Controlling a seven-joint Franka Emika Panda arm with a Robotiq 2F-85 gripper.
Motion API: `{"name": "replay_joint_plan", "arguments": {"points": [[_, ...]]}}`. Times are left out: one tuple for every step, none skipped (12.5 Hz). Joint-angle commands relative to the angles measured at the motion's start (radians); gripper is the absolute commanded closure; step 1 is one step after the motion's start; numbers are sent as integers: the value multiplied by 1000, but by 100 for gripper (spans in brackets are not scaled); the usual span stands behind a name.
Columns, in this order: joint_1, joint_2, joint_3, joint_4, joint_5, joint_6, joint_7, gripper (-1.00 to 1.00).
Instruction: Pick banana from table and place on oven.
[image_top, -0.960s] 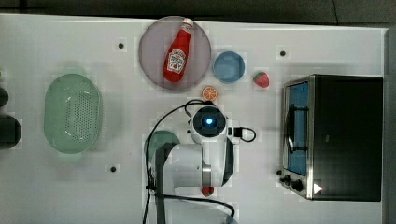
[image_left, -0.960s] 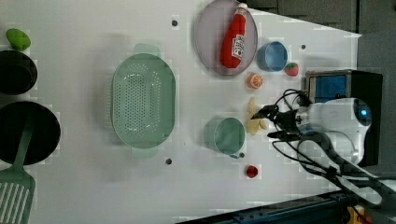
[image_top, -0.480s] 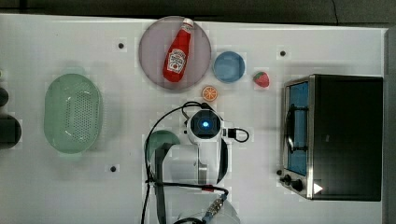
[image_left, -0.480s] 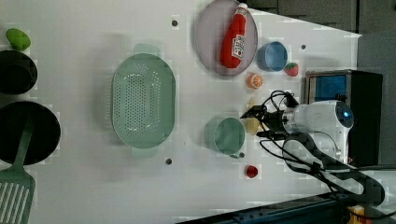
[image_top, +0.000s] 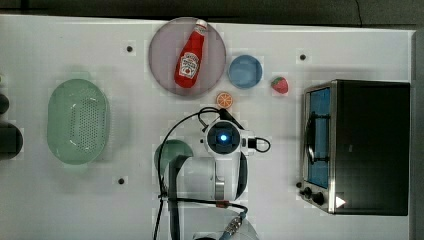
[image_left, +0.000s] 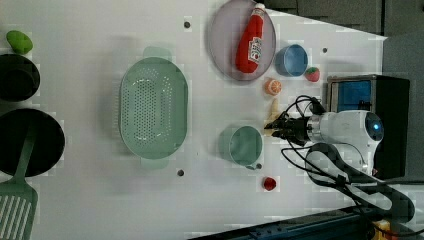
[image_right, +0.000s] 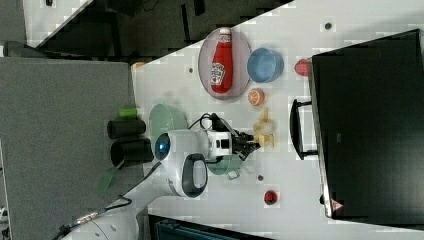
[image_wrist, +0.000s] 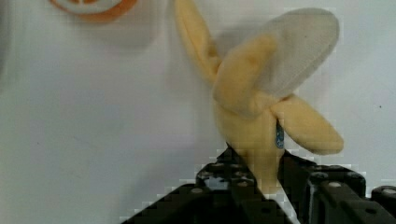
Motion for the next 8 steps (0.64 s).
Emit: {"name": "replay_joint_plan", "arguments": {"points": [[-9,-25,5,26,-14,1,33,47],[-9,-50,6,26,-14,-1,33,47],[-9,-89,6,25,-14,-6,33,47],[-9,-141,6,26,-14,-21,33,47],[-9,-205,6,30,-14,-61,33,47],[-9,-273,7,39,-14,-127,33,47],[-8,-342,7,54,-14,-209,33,47],[-8,-408,7,76,-14,-299,33,47]]}}
